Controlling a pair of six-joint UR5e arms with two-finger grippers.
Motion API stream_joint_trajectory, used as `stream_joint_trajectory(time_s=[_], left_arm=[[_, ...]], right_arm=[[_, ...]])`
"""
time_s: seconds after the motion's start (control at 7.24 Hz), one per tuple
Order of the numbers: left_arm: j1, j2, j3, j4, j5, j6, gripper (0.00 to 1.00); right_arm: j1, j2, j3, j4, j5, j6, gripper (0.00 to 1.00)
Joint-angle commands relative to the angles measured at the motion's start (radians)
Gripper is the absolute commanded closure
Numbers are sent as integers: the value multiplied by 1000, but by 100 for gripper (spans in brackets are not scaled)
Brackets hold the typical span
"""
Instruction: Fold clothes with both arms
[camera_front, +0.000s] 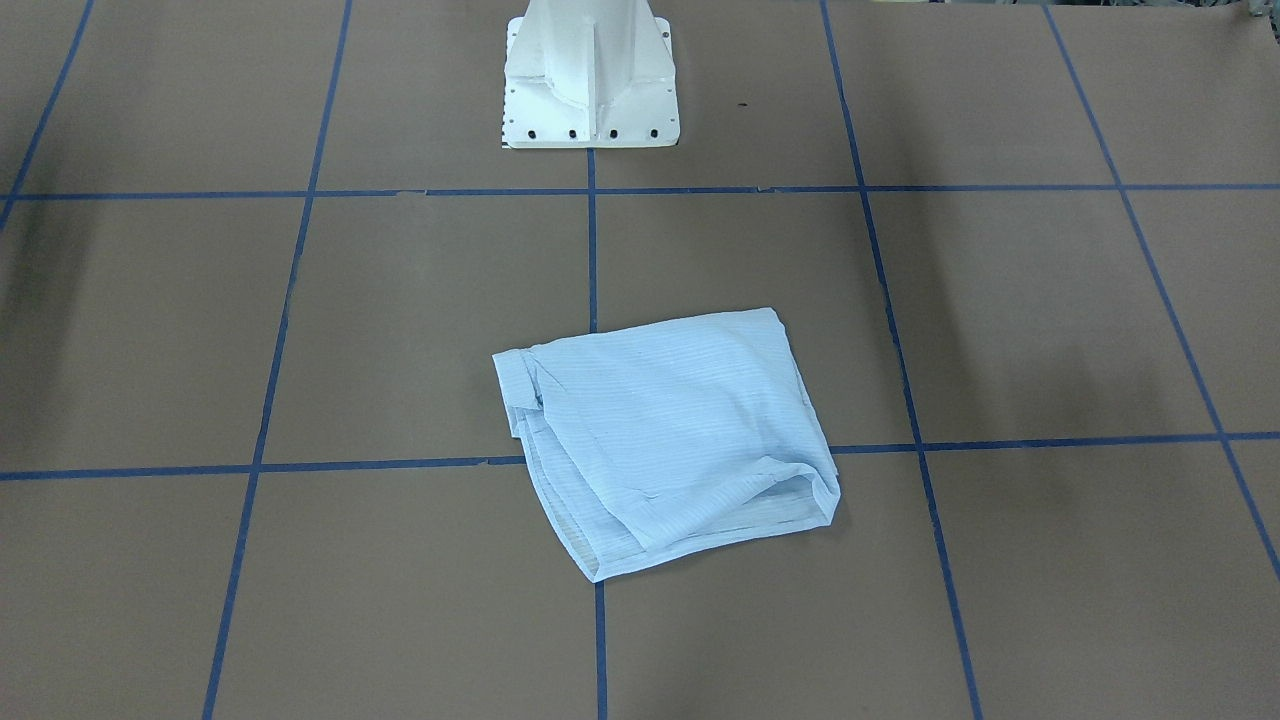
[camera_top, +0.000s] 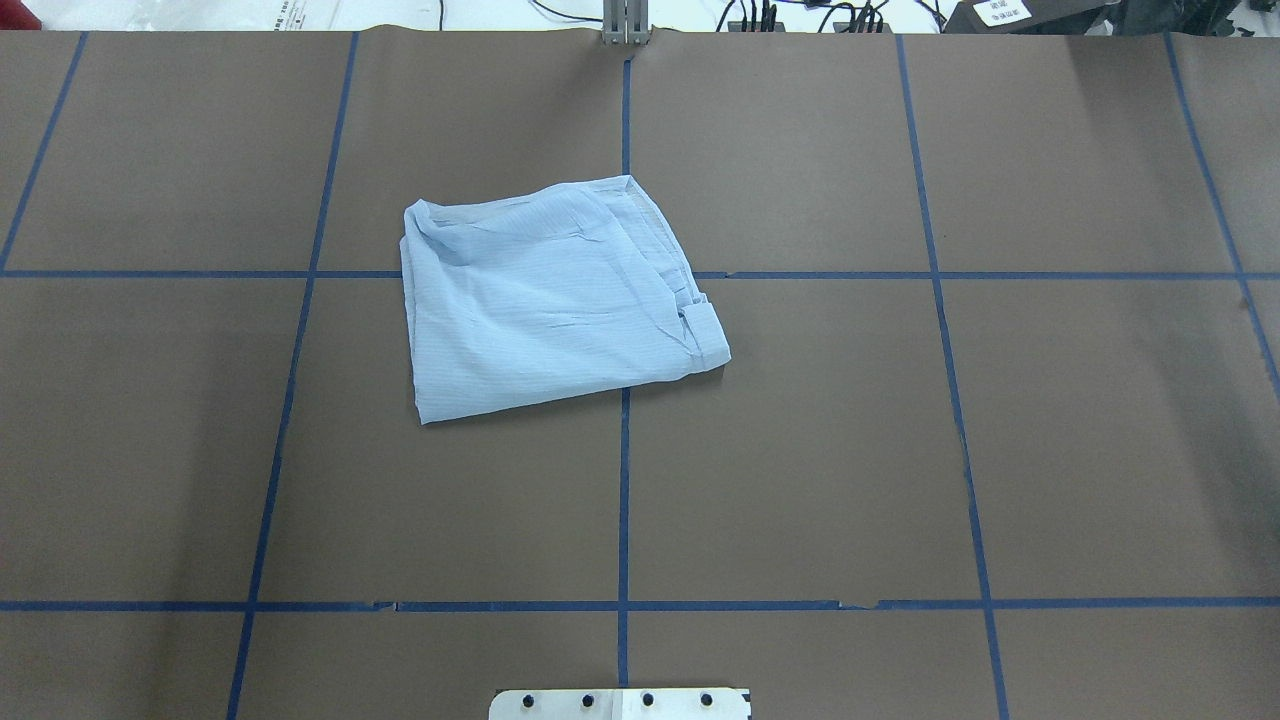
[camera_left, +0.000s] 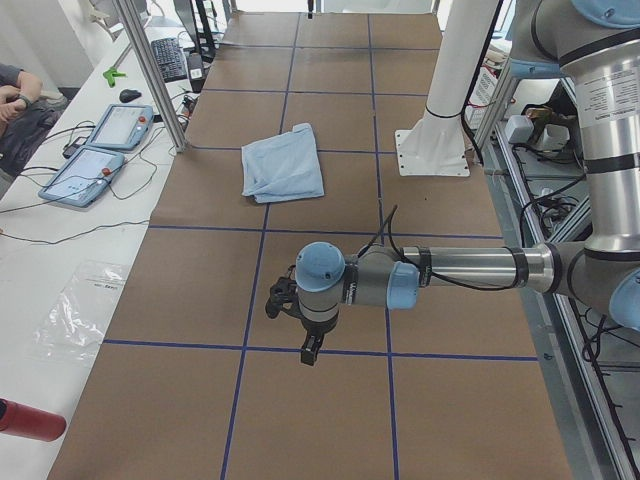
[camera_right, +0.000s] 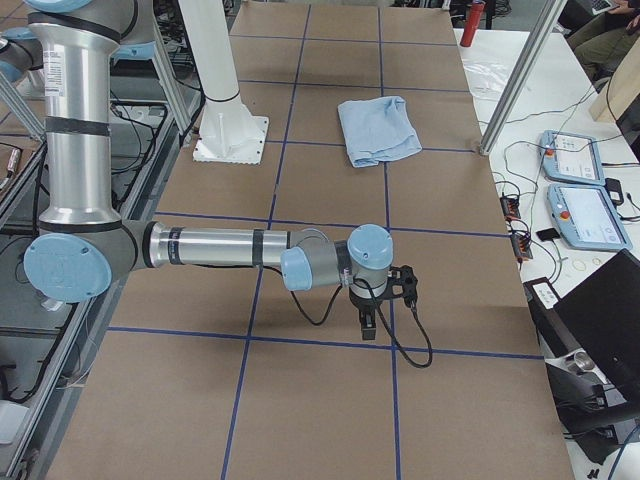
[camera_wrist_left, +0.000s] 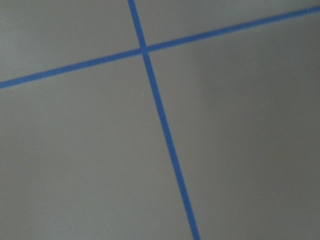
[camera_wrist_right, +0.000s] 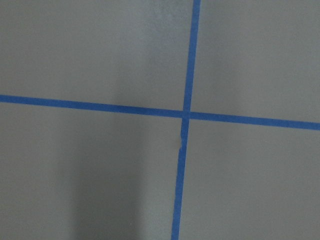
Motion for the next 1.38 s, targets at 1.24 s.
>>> stream_joint_trajectory(time_s=[1.24], left_arm=[[-13, -87, -8, 12, -84, 3, 0]], right_arm=[[71, -75, 101, -74, 14, -14, 0]])
